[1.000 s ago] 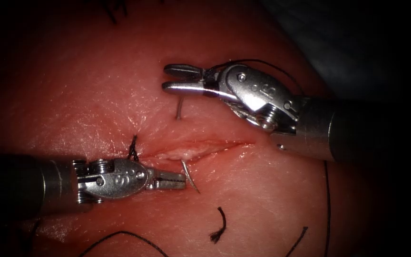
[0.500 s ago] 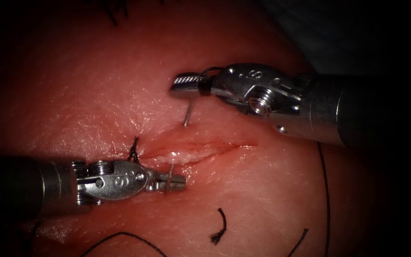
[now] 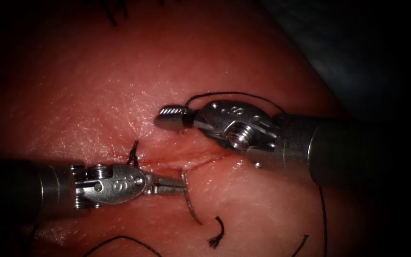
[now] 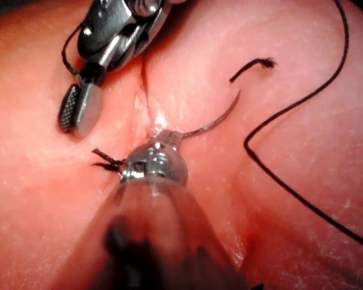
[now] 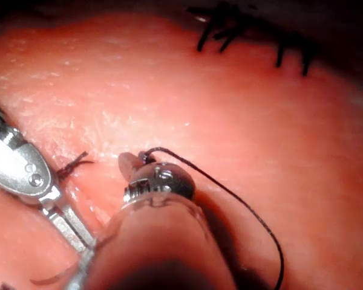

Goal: Wound Closure
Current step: Use the right gripper to throw the needle through the top of the wound, then use the left gripper to pull the needle through the tissue

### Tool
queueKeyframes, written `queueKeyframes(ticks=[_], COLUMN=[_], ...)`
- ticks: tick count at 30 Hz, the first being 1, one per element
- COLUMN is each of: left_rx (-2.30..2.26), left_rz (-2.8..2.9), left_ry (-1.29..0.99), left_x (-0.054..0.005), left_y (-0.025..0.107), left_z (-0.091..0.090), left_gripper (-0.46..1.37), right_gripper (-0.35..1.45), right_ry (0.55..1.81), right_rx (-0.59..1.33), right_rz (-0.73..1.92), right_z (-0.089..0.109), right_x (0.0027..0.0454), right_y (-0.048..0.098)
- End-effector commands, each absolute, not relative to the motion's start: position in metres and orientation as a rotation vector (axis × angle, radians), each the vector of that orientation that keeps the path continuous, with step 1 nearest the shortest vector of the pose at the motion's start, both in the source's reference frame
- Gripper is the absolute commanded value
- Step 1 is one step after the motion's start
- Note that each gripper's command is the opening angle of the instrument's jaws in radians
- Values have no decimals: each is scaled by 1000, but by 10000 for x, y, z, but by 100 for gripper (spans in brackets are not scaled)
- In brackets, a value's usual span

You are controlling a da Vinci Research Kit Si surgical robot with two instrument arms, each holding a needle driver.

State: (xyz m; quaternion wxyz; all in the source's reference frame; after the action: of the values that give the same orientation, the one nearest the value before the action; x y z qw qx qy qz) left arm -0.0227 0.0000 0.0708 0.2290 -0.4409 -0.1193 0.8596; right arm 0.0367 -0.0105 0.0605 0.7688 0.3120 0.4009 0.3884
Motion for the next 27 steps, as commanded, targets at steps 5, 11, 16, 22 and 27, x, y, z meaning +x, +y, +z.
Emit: queueKeyframes(ticks=[5,11,16,22,27], left_rx=[-1216,-1223,-1239,-1263,-1330], left_rz=[2367,2377,2400,2416,2438], left_ry=[-338,-334,-326,-315,-308], left_x=[-226,-223,-219,-215,-216], left_y=[0,1,4,12,11], left_z=[707,706,702,692,684], left_gripper=[-35,-35,-35,27,17], right_gripper=[-35,-35,19,91,124], right_ry=[882,963,1064,1137,1232], right_rx=[675,671,645,528,410], right_rz=[861,942,991,802,771], right_z=[608,606,603,604,607], right_x=[367,356,347,339,328], right_y=[-109,-88,-72,-53,-40])
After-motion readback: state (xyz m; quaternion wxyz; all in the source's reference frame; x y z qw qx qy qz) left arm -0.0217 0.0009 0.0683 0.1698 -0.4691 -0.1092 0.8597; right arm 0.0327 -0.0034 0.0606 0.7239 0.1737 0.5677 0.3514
